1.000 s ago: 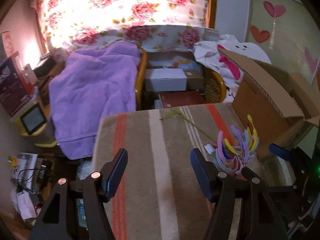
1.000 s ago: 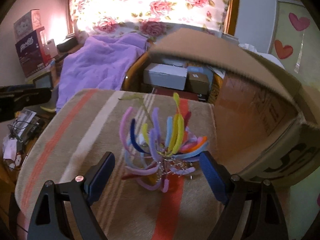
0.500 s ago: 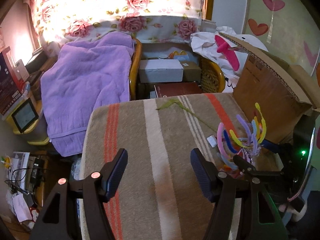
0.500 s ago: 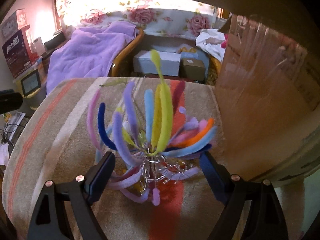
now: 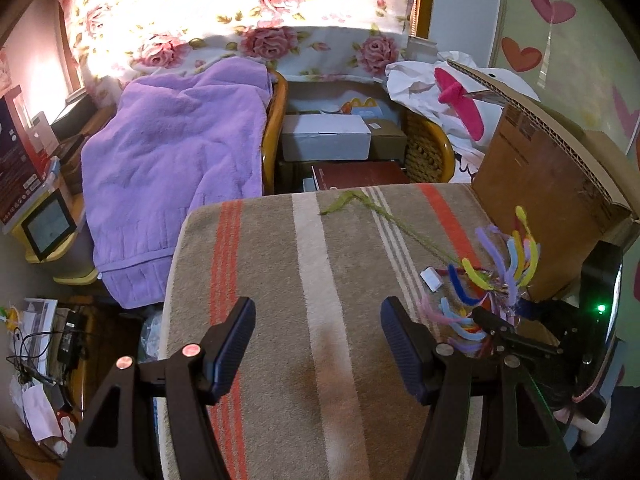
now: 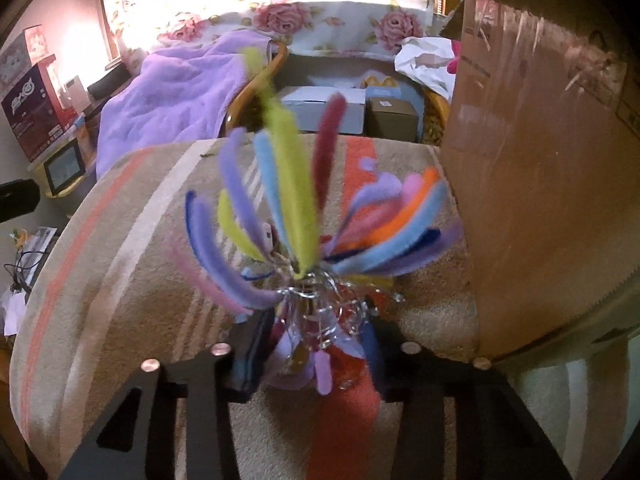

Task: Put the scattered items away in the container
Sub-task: 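Lift the pipe cleaner bundle up off the rug with the right tool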

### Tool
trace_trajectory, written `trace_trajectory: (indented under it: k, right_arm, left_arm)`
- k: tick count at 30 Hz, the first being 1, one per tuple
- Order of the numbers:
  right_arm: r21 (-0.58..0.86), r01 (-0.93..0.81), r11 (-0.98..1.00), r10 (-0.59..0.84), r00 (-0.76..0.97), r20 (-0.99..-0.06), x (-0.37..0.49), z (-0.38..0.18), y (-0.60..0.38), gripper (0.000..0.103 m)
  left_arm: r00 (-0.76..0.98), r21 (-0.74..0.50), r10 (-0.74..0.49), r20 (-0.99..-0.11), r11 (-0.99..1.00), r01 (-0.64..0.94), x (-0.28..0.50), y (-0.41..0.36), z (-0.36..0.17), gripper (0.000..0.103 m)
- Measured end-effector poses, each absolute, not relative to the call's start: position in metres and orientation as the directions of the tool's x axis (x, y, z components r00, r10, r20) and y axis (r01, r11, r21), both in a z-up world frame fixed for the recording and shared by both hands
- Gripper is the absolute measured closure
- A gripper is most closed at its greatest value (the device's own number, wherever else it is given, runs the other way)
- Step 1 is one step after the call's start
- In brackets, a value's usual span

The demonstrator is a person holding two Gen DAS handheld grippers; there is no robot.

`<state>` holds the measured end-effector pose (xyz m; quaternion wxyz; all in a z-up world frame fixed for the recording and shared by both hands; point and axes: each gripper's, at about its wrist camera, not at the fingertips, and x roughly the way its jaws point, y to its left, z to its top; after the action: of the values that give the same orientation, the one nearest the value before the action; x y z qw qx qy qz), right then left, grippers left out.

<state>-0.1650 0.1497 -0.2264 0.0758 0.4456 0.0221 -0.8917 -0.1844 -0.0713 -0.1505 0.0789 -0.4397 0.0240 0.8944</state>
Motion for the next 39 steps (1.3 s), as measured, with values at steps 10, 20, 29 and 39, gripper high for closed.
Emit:
trace_trajectory:
  k: [10, 20, 29, 39]
  right_arm:
    - [0.034, 0.171, -0.985, -0.135, -0.620, -0.773, -0.147, -0.211, 0.153, 0.074]
    - [0.042, 0.201, -0.979, -0.167, -0.659, -0.734, -0.119, -0.176, 0.150, 0.074]
    - [0.046, 0.239, -0.970, -0.197, -0.662, -0.723, -0.096, -0.141, 0.145, 0.074]
    - [0.043, 0.304, -0.952, -0.239, -0.644, -0.727, -0.061, -0.101, 0.137, 0.074]
  left_arm:
    - [-0.586, -0.007, 0.143, -0.798, -0.974, -0.228, -0.181, -0.059, -0.155, 0.034]
    - [-0.534, -0.049, 0.182, -0.826, -0.966, -0.253, -0.179, -0.052, -0.176, 0.034]
    - [-0.554, 0.098, 0.117, -0.824, -0.934, -0.344, -0.170, -0.024, -0.194, 0.034]
    - [-0.674, 0.221, 0.117, -0.730, -0.892, -0.394, -0.157, -0.008, -0.169, 0.034]
